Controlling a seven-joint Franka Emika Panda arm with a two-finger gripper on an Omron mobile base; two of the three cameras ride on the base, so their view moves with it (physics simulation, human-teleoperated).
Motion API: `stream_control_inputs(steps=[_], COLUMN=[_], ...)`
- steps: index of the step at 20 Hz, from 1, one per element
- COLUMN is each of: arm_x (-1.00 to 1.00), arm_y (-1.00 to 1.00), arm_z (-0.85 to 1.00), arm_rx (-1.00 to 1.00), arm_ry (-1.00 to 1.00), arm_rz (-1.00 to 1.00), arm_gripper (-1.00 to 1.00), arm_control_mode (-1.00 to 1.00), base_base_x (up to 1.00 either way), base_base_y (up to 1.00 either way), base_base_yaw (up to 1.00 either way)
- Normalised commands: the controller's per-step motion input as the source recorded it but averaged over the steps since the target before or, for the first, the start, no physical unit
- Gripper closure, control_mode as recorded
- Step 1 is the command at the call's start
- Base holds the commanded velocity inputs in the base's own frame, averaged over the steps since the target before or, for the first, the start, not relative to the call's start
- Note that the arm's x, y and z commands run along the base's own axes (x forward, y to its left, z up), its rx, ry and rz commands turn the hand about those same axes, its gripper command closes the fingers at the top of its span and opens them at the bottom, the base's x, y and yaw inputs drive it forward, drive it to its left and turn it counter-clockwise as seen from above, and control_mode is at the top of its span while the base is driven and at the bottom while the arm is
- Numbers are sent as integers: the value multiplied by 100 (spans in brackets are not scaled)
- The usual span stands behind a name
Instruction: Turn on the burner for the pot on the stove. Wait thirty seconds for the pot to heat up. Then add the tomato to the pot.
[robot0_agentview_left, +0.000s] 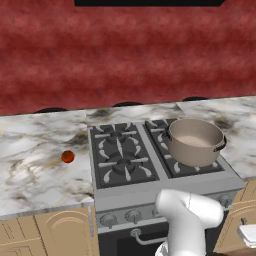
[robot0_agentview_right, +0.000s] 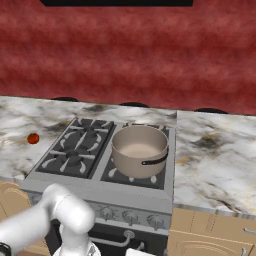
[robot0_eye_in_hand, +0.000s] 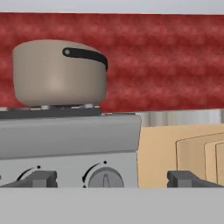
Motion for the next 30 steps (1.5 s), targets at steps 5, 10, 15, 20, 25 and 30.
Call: stream_control_inputs(steps=[5,10,15,20,25,30], arm_x=[0,0,3,13,35,32], arm_y=[0,0,0,4,2,0], arm_z=[-31,-22,-6,-21,-37,-14], arm_rx=[0,0,0,0,0,0], arm_ry=[-5,-2,-1,-2,0,0], arm_rz=[5,0,0,0,0,0], arm_gripper=[-100,-100,-100,-100,-100,-100], arm_control_mode=[-100,-100,-100,-100,-100,-100], base_base_x=[0,0,0,0,0,0], base_base_y=[0,0,0,0,0,0], base_base_yaw=[0,0,0,0,0,0])
